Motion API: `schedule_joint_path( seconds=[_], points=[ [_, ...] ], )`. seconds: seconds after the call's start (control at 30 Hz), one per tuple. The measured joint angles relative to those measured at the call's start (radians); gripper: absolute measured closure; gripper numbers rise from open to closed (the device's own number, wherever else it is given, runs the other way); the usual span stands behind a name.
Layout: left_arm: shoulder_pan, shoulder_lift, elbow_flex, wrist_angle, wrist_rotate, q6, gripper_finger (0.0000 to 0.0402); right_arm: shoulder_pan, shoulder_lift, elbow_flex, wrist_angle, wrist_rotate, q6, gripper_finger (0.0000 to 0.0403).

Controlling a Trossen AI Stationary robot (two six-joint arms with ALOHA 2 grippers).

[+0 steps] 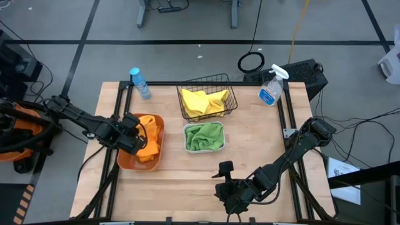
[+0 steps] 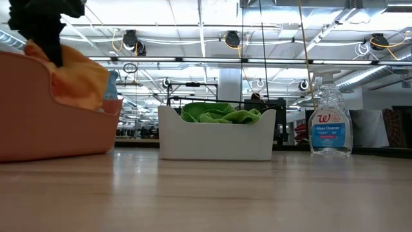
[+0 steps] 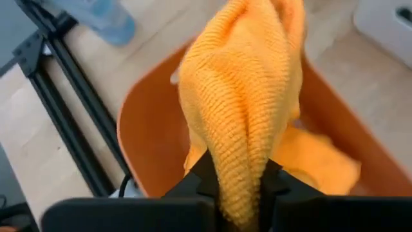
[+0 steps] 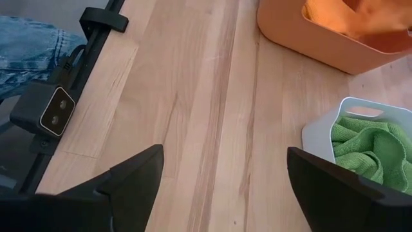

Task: Sort microfiber towel by color & place in baskets
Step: Put the orange towel into the orange bin

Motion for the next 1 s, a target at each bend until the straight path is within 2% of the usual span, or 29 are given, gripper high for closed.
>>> schedule_joint_path(
  seconds=[0.17, 0.27, 0.4, 0.5, 0.8, 1.0],
  points=[
    [-0.002, 0.045, 0.0, 0.065, -0.006, 0.03, 0.0381, 0.0, 0.0, 0.0, 0.0, 0.001, -0.008, 0.0085],
    [-0.002, 0.084, -0.005, 0.052, -0.003, 0.011, 0.0366, 0.0, 0.0, 0.0, 0.0, 0.001, -0.004, 0.0085],
    [-0.002, 0.139, -0.037, -0.025, -0.004, -0.128, 0.0334, 0.001, 0.0, 0.0, 0.0, 0.0, 0.011, 0.0085],
    [-0.002, 0.183, -0.064, -0.019, -0.015, -0.151, 0.0325, 0.002, 0.0, 0.0, -0.004, 0.0, 0.012, 0.0085],
    [-0.033, 0.341, -0.066, 0.152, -0.012, -0.08, 0.0322, 0.002, 0.0, 0.0, -0.015, 0.024, 0.014, 0.0085],
    [-0.035, 0.368, -0.066, 0.174, 0.03, -0.081, 0.0322, 0.002, 0.0, 0.0, -0.014, 0.024, 0.017, 0.0085]
  ],
)
